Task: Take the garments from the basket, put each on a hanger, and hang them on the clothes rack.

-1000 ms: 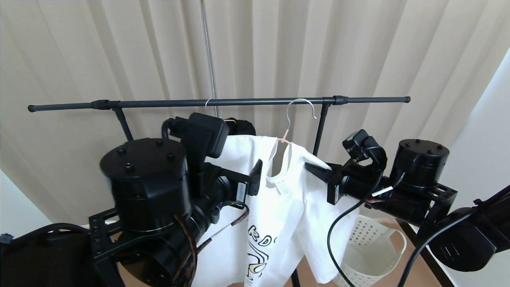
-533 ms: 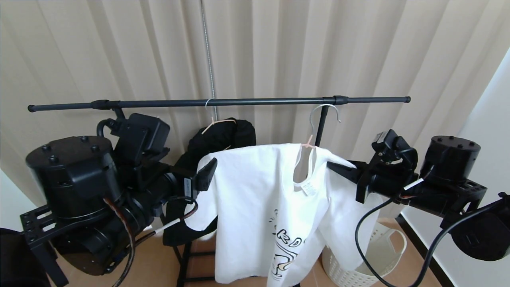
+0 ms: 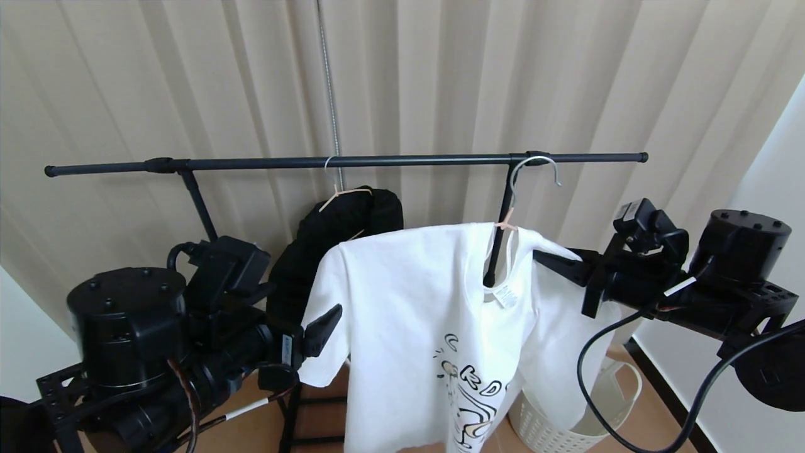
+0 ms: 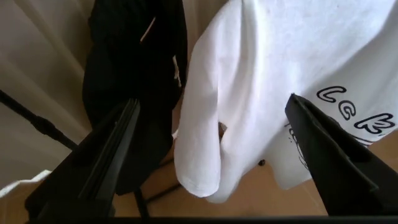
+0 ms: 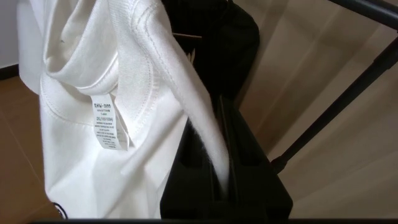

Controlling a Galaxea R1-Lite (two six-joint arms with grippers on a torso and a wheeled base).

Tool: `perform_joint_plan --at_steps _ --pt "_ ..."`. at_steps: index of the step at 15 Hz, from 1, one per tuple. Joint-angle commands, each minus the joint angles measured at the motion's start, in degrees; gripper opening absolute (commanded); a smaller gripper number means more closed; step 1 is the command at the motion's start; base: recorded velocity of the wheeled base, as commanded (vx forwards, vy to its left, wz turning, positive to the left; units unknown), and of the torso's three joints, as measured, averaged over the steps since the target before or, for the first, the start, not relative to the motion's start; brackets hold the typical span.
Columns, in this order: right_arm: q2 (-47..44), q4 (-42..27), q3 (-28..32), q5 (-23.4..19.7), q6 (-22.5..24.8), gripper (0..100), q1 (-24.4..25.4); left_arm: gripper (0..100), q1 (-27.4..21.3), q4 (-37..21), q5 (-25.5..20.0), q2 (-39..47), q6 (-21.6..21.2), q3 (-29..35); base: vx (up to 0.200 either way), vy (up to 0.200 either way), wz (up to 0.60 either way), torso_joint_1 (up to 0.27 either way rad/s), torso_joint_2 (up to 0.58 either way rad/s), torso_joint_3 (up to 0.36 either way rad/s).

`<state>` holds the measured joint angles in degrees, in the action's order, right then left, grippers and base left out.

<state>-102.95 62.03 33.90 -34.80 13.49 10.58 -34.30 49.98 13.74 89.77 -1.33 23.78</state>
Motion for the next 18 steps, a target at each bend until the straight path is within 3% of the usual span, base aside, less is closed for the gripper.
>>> perform_joint_plan --at_steps 1,5,6,18 --pt "1.61 0.03 -0.24 -0.09 0.04 0 0.05 100 0.64 1.08 0.15 5.5 3.35 0.03 0.0 0.0 0.0 0.0 0.0 0.0" --pt "2.75 0.03 -1.03 -0.09 0.04 0 0.05 100 4.33 5.21 0.24 9.9 4.14 0.65 0.0 0.0 0.0 0.0 0.0 0.0" --pt "2.75 0.03 -1.03 -0.09 0.04 0 0.05 0 4.33 5.21 0.24 9.9 4.14 0.65 0.0 0.0 0.0 0.0 0.0 0.0" --pt "2.23 0.03 -0.15 -0.09 -0.05 0 -0.91 0 9.78 6.09 0.32 4.27 6.51 -6.47 0.0 0.0 0.0 0.0 0.0 0.0"
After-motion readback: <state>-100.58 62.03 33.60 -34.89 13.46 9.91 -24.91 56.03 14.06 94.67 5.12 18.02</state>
